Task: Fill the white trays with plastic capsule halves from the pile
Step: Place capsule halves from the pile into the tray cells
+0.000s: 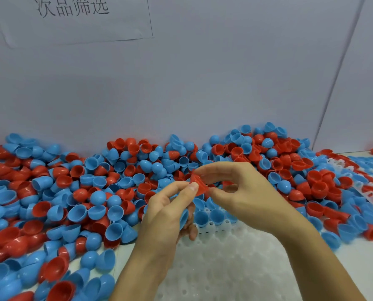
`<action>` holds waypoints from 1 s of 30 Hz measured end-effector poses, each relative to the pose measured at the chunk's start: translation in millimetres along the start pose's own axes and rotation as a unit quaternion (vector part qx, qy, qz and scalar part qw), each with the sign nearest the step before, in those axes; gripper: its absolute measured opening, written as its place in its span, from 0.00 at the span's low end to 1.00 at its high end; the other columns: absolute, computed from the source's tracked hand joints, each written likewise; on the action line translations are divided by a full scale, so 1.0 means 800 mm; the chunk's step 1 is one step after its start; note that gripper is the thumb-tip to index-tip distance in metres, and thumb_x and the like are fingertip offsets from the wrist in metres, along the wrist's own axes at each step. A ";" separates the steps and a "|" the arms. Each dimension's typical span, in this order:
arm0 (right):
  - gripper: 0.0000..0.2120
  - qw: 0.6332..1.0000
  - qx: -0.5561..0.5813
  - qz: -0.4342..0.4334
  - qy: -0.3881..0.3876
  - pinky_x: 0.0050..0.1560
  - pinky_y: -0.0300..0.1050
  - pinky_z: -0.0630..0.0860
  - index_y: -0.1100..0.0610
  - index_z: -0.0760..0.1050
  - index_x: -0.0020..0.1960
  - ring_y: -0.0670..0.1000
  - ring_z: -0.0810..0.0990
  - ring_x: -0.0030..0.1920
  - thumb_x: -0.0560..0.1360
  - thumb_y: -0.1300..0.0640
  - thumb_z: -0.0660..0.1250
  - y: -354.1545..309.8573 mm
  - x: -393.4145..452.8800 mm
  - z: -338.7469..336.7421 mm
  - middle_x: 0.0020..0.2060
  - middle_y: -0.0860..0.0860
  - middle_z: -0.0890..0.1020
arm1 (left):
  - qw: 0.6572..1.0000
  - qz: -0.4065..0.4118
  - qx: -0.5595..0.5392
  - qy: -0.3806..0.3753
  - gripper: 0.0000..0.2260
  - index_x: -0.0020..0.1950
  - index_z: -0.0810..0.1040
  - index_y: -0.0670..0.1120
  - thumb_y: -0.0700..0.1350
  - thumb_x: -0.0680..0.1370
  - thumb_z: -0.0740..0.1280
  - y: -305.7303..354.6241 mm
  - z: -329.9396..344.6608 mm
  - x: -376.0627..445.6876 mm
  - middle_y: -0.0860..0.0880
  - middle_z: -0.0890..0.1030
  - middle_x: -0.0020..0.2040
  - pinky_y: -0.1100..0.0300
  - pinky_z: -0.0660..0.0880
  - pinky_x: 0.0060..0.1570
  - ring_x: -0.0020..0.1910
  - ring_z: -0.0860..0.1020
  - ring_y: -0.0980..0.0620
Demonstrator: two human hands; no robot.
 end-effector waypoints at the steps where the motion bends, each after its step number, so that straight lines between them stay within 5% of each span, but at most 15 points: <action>1: 0.19 1.000 0.019 0.010 -0.017 0.51 0.23 0.73 0.46 0.80 0.60 0.33 0.79 0.55 0.76 0.65 0.66 0.001 -0.001 -0.004 0.51 0.37 0.84 | 1.000 0.000 0.009 0.000 0.12 0.39 0.85 0.51 0.58 0.65 0.71 -0.001 0.000 0.000 0.47 0.67 0.30 0.60 0.70 0.26 0.27 0.67 0.54; 7: 0.14 1.000 0.002 0.013 0.002 0.47 0.23 0.73 0.45 0.80 0.56 0.33 0.81 0.51 0.75 0.60 0.73 0.004 0.000 -0.008 0.48 0.36 0.84 | 0.997 0.003 0.071 -0.022 0.04 0.45 0.85 0.51 0.48 0.76 0.71 -0.007 -0.002 0.004 0.43 0.65 0.32 0.59 0.72 0.26 0.28 0.66 0.53; 12: 0.13 0.998 0.018 0.009 0.055 0.42 0.27 0.75 0.47 0.79 0.49 0.39 0.83 0.43 0.72 0.63 0.75 0.005 0.001 0.000 0.40 0.40 0.85 | 0.994 0.003 0.104 -0.037 0.06 0.48 0.86 0.52 0.51 0.74 0.72 -0.012 -0.002 0.007 0.44 0.66 0.32 0.58 0.74 0.28 0.28 0.68 0.54; 19: 0.19 0.981 -0.086 0.064 0.160 0.33 0.24 0.73 0.42 0.77 0.46 0.38 0.81 0.41 0.73 0.67 0.73 0.035 0.000 -0.031 0.41 0.41 0.82 | 0.991 -0.034 0.100 0.078 0.09 0.43 0.85 0.55 0.53 0.79 0.68 -0.024 -0.010 0.014 0.57 0.74 0.28 0.63 0.73 0.30 0.26 0.73 0.58; 22: 0.20 0.963 -0.157 0.117 0.184 0.27 0.28 0.71 0.41 0.75 0.47 0.38 0.78 0.40 0.74 0.68 0.71 0.061 -0.008 -0.056 0.43 0.42 0.81 | 0.989 -0.038 0.083 0.120 0.11 0.40 0.85 0.53 0.51 0.80 0.67 -0.024 -0.016 0.019 0.57 0.79 0.38 0.56 0.73 0.35 0.25 0.74 0.59; 30: 0.22 0.932 -0.275 0.209 0.112 0.44 0.52 0.82 0.46 0.78 0.54 0.51 0.80 0.46 0.71 0.72 0.67 0.088 -0.018 -0.044 0.49 0.48 0.83 | 0.989 -0.038 0.044 0.137 0.11 0.38 0.85 0.51 0.45 0.78 0.67 -0.020 -0.018 0.020 0.52 0.78 0.44 0.57 0.72 0.33 0.29 0.75 0.58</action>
Point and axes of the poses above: each hand's wrist, its own x-axis towards the middle knuckle, its own z-axis out of the palm, y = z × x, the point moved 1 cm from there along x, towards the middle knuckle
